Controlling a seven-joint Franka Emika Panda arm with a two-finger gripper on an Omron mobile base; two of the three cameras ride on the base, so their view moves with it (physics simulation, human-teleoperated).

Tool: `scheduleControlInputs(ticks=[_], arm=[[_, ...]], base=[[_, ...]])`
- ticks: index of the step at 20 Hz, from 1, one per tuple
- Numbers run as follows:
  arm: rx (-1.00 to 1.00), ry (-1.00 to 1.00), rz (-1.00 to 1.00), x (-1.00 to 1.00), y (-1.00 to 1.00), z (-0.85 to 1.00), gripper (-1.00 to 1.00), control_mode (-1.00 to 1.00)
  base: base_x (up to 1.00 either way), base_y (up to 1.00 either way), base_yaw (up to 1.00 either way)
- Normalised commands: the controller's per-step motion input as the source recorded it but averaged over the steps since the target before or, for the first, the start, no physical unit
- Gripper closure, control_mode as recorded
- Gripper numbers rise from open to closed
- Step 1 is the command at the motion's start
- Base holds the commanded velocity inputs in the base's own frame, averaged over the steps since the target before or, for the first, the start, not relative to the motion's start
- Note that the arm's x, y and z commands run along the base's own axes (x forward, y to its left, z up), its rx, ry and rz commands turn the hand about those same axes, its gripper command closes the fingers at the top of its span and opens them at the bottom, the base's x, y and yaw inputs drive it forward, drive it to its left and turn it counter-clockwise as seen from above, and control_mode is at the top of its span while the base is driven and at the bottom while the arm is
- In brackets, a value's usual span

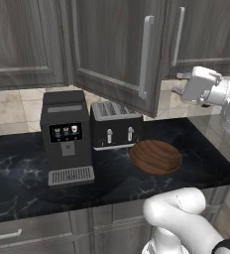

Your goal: Open the cabinet. Pick the kiwi and banana from the cabinet and place them into the bowl. Then close the cabinet.

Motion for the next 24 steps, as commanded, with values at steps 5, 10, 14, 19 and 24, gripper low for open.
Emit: scheduleControlInputs(ticks=[5,10,14,19,24], arm=[[0.00,0.15,0.35,0.00,0.68,0.00,-1.00,-1.00],[-0.01,0.16,0.45,-0.14,0.64,0.00,-1.00,-1.00],[-0.04,0.10,0.41,-0.07,0.79,0.00,-1.00,-1.00],[-0.07,0.04,0.34,-0.29,0.97,0.04,-1.00,-1.00],[-0.15,-0.01,0.21,-0.34,1.00,0.01,-1.00,-1.00]], base=[[0.00,0.00,0.00],[0.00,0.00,0.00],[0.00,0.00,0.00],[0.00,0.00,0.00],[0.00,0.00,0.00]])
